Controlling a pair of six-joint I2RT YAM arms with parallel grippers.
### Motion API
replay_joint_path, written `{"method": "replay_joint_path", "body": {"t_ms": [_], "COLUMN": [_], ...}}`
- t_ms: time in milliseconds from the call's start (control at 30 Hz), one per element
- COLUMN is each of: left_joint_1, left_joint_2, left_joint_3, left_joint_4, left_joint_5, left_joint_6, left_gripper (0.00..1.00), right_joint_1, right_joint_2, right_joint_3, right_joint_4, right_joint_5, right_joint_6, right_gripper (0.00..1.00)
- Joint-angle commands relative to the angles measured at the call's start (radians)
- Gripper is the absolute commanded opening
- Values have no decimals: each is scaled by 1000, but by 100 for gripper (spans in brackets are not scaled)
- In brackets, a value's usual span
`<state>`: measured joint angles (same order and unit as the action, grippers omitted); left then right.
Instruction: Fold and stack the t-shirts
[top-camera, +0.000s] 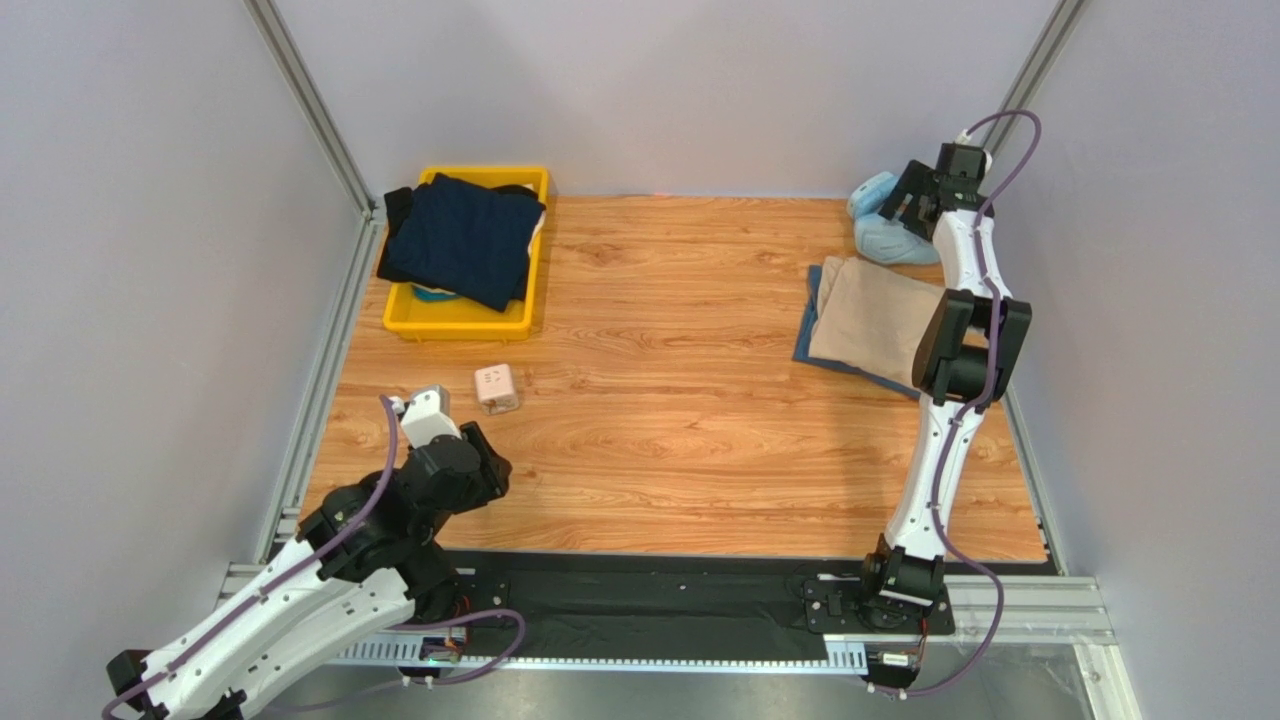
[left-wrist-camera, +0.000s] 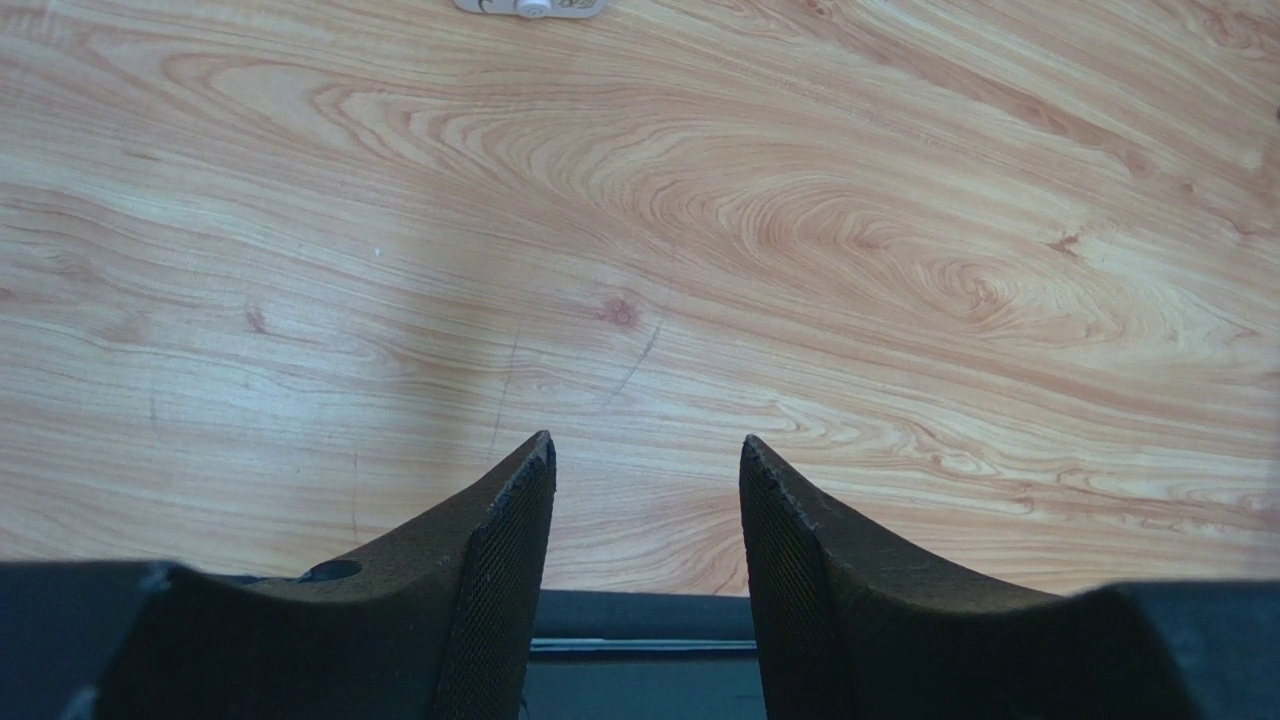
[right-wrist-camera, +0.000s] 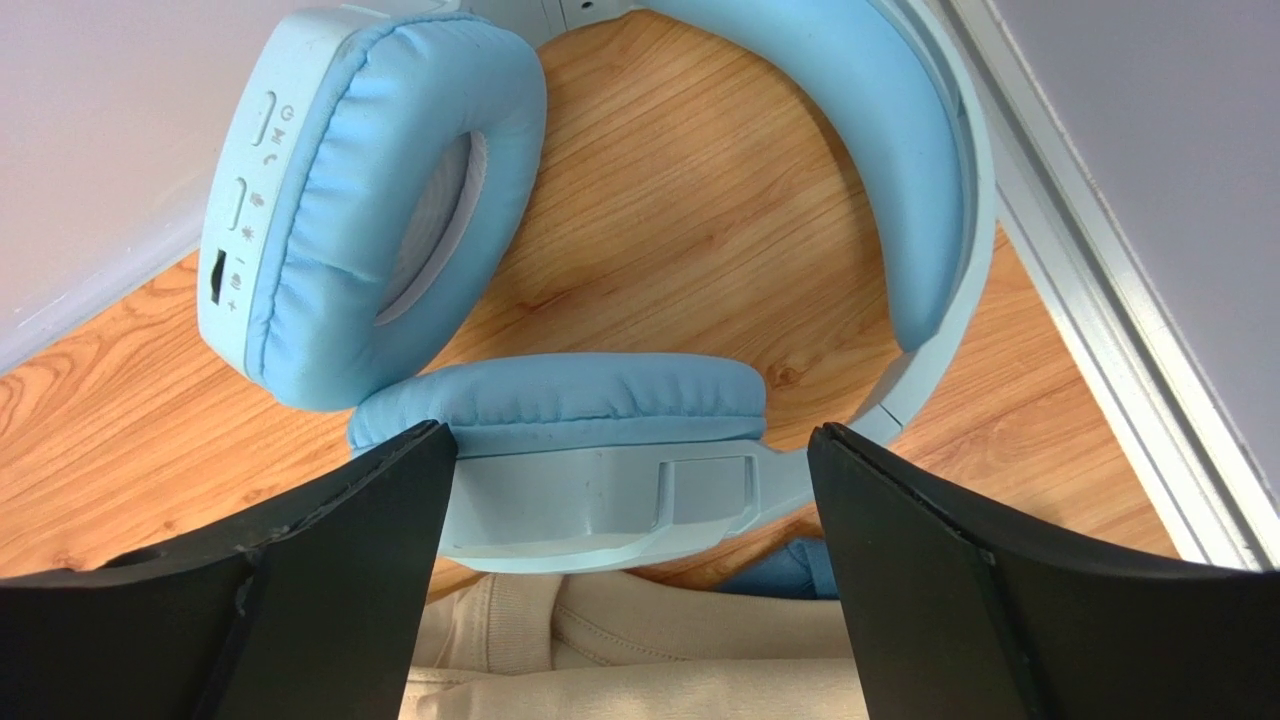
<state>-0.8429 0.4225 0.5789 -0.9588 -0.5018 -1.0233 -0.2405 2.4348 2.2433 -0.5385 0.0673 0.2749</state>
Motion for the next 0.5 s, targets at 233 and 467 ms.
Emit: {"method": "replay_joint_path", "body": {"t_ms": [233, 467], "left_joint_1": [2, 2], "left_joint_2": [24, 47], "left_joint_3": [6, 6], "left_joint_4": [54, 63], "left_joint_5": [8, 14], "left_joint_6": [15, 20], "left_gripper": [56, 56], "right_joint_1": [-46, -59], "right_joint_2": [24, 29], "right_joint_3": [75, 75], "right_joint_4": [17, -9], "right_joint_5": [-24, -11], "right_joint_6": [14, 82], "right_gripper": [92, 98]}}
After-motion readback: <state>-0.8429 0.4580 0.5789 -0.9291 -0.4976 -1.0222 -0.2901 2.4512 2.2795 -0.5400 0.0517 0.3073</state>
